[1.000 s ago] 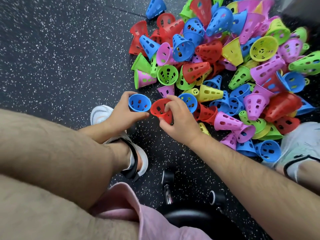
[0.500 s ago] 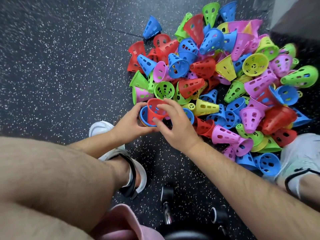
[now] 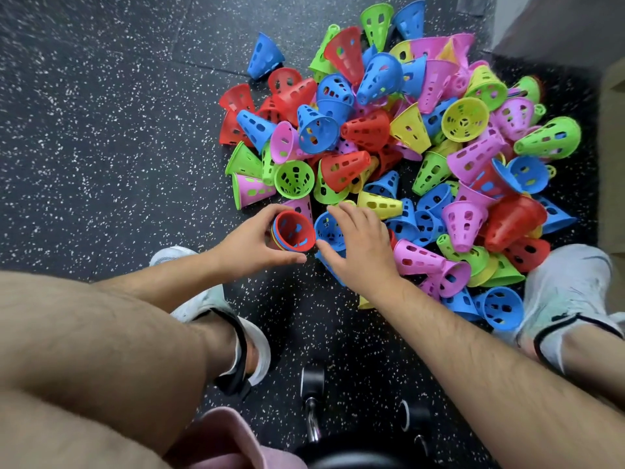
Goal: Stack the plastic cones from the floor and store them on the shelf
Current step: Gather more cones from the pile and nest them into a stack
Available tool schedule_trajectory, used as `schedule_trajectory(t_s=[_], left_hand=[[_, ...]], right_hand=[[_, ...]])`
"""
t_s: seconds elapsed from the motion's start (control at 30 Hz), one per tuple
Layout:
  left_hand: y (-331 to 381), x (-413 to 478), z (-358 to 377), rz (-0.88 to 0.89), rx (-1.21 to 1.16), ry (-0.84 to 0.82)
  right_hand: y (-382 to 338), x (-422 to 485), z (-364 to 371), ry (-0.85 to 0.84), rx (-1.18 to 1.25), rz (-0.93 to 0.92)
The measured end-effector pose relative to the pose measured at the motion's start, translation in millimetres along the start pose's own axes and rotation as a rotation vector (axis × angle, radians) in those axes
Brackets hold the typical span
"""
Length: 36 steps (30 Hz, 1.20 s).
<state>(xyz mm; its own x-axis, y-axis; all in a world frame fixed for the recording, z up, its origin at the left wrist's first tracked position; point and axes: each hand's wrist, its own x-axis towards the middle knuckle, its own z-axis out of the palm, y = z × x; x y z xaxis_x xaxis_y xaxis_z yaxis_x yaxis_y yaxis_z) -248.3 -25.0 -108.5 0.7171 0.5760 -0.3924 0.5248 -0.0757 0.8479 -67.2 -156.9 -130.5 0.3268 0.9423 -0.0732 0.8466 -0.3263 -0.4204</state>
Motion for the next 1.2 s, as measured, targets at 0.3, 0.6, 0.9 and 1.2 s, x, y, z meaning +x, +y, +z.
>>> schedule_trajectory(t_s=[0.3, 0.6, 0.9, 1.2], left_hand=[[-1.2, 0.2, 4.7, 0.014, 0.009, 0.041], [-4.1, 3.0, -0.2, -0.013, -0.020, 0.126], [3.0, 5.0, -1.0, -0.001, -0.051, 0.121], [-4.3, 0.7, 5.5, -0.009, 0.000, 0.013]], right_hand=[[0.7, 21.8, -8.4, -0.111, -0.046, -0.050], [-4.1, 37.3, -31.2, 0.256, 0.404, 0.023], [-31.8, 32.0, -20.7, 0.076, 0.387, -0.129], [-23.5, 25.8, -13.5, -0.249, 0.344, -0.093]])
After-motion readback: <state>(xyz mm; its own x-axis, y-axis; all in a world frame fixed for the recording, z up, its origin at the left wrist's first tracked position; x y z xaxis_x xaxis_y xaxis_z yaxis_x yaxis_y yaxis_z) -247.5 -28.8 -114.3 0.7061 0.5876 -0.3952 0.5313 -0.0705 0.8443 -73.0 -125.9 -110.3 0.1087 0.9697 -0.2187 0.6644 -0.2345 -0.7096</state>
